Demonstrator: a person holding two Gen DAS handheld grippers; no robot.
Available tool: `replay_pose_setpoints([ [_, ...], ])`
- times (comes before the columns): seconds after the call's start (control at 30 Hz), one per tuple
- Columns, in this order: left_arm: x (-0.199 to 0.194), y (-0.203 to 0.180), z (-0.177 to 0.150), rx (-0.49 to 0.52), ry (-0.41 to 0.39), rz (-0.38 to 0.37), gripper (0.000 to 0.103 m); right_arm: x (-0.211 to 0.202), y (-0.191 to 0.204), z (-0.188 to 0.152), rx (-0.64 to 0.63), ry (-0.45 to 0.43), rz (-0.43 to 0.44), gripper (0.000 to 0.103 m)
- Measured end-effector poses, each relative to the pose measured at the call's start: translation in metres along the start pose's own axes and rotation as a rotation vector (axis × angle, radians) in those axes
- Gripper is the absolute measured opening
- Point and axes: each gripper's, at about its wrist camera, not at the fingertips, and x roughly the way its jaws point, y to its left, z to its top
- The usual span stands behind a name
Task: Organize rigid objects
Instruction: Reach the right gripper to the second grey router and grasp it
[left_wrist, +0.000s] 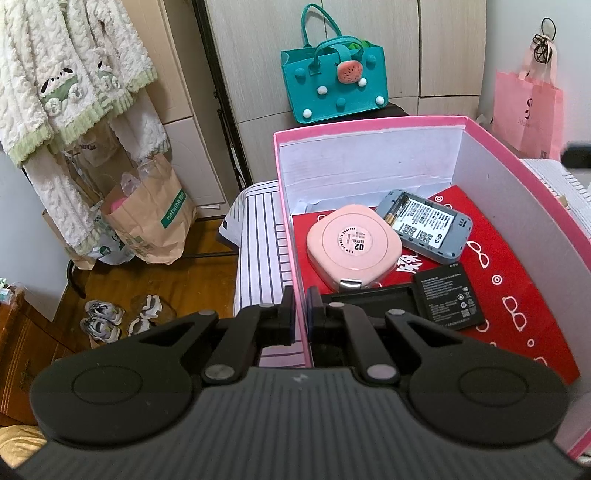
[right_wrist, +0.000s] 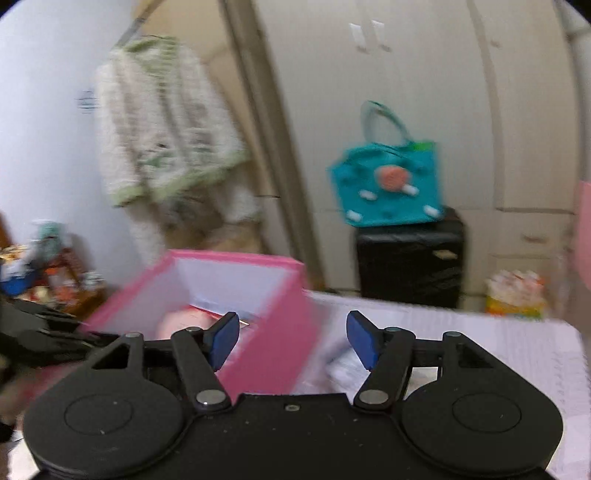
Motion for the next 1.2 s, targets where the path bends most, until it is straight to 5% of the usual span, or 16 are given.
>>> replay_pose_setpoints([
  [0.23,0.000,0.000,0.001,0.002,0.000,0.001,0.005,0.005,-0.028,-0.030,0.000,0.049,-0.116,0.069],
  [0.6,0.000,0.000,0.001,0.003,0.003,0.001,0.006,0.051,-0.021,-0.028,-0.230,0.120,-0.011,0.067],
  [0.73,0.001,-0.004,0.001,0.024,0.008,0.014,0.005,0.068,-0.029,-0.027,-0.197,0.155,-0.012,0.064],
  [0.8,0.001,-0.003,0.001,0.022,0.006,0.015,0.005,0.070,-0.031,-0.027,-0.159,0.168,0.016,0.054],
  [0.87,0.001,-0.002,0.001,0.021,0.006,0.013,0.005,0.066,-0.031,-0.028,-0.134,0.156,0.008,0.026],
  [0.93,0.001,-0.002,0.001,0.024,0.006,0.015,0.005,0.054,-0.032,-0.027,-0.094,0.118,0.039,0.017],
  [1.07,0.002,-0.002,0.001,0.024,0.005,0.012,0.005,0.040,-0.029,-0.028,-0.048,0.099,0.082,0.014],
  [1.2,0.002,-0.003,0.001,0.022,0.001,0.011,0.006,0.030,-0.022,-0.033,-0.029,0.089,0.034,0.013],
])
